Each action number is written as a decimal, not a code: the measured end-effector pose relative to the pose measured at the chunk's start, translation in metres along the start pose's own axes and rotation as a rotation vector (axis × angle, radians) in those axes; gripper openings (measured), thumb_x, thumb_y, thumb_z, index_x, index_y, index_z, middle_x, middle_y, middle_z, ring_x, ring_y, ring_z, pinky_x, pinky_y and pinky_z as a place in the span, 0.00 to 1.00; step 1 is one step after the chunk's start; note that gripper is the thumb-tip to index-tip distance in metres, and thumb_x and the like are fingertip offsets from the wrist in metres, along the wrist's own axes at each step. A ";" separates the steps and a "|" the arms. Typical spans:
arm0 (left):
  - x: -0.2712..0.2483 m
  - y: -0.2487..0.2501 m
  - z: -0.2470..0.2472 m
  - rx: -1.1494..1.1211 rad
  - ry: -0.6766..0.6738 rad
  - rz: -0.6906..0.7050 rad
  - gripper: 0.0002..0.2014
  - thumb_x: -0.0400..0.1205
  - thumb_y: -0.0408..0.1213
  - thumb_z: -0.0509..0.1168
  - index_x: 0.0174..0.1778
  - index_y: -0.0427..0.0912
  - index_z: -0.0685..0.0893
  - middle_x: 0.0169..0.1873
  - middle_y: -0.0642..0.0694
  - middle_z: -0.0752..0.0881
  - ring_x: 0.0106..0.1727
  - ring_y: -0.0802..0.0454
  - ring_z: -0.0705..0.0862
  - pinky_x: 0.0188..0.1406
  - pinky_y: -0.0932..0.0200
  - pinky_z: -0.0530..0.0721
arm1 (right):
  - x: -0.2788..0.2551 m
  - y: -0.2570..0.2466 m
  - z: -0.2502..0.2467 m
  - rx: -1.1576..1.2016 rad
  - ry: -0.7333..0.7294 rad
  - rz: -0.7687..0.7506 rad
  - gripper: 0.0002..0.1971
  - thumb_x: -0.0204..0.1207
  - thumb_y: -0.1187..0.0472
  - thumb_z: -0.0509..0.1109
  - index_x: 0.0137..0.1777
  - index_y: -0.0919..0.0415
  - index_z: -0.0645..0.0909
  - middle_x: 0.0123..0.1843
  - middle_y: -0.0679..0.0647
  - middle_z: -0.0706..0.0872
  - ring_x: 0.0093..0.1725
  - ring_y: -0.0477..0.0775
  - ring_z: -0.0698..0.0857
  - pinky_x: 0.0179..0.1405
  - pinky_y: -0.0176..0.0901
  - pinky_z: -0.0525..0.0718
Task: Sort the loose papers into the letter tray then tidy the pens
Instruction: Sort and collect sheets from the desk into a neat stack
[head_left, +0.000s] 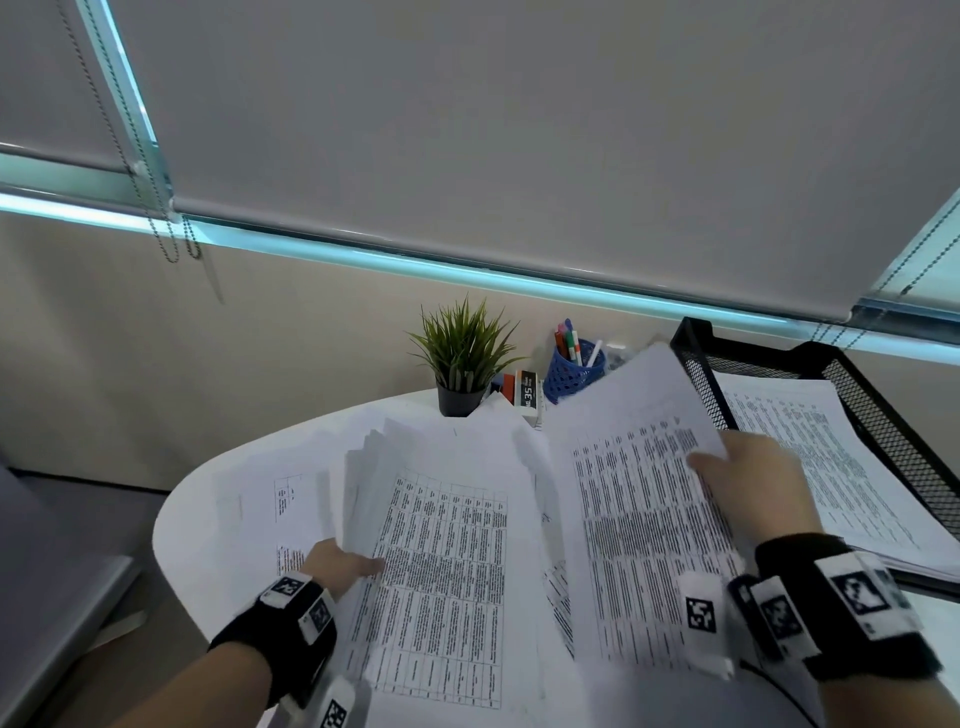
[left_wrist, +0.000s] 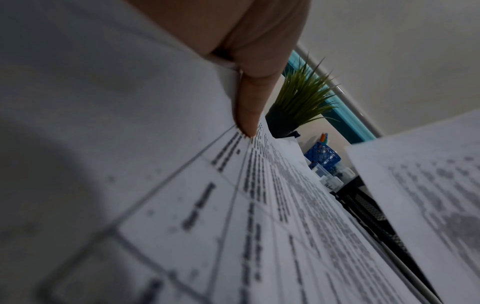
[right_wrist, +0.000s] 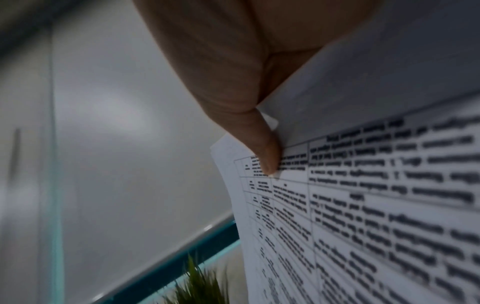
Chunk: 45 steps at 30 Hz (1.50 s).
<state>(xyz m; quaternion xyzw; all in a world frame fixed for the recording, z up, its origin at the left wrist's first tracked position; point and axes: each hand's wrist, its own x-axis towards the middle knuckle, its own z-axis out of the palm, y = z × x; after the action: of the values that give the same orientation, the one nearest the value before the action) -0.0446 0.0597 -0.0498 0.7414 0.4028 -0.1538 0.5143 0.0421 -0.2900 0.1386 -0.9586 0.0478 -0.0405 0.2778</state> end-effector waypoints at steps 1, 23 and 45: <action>-0.001 0.001 0.004 -0.009 -0.016 0.010 0.29 0.70 0.37 0.77 0.61 0.26 0.76 0.54 0.32 0.84 0.54 0.35 0.83 0.54 0.48 0.82 | -0.001 -0.007 -0.006 0.048 0.028 -0.014 0.10 0.78 0.61 0.66 0.55 0.61 0.86 0.35 0.55 0.85 0.30 0.53 0.80 0.28 0.41 0.77; -0.011 0.015 0.032 -0.206 -0.187 0.018 0.71 0.42 0.69 0.76 0.77 0.28 0.63 0.72 0.33 0.74 0.71 0.38 0.75 0.72 0.47 0.72 | -0.030 0.027 0.121 0.439 -0.341 0.225 0.18 0.79 0.61 0.67 0.69 0.64 0.77 0.64 0.57 0.84 0.65 0.59 0.81 0.68 0.54 0.77; 0.005 0.007 0.015 -0.136 0.011 0.008 0.26 0.71 0.31 0.76 0.59 0.19 0.77 0.56 0.27 0.83 0.53 0.35 0.83 0.50 0.51 0.80 | -0.016 0.104 0.138 -0.225 -0.450 0.230 0.46 0.63 0.52 0.81 0.78 0.61 0.60 0.73 0.61 0.71 0.69 0.60 0.76 0.67 0.51 0.78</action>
<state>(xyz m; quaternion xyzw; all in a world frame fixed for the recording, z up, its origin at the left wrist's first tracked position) -0.0332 0.0478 -0.0545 0.7072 0.4120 -0.1199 0.5619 0.0331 -0.3028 -0.0347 -0.9566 0.0975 0.2108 0.1762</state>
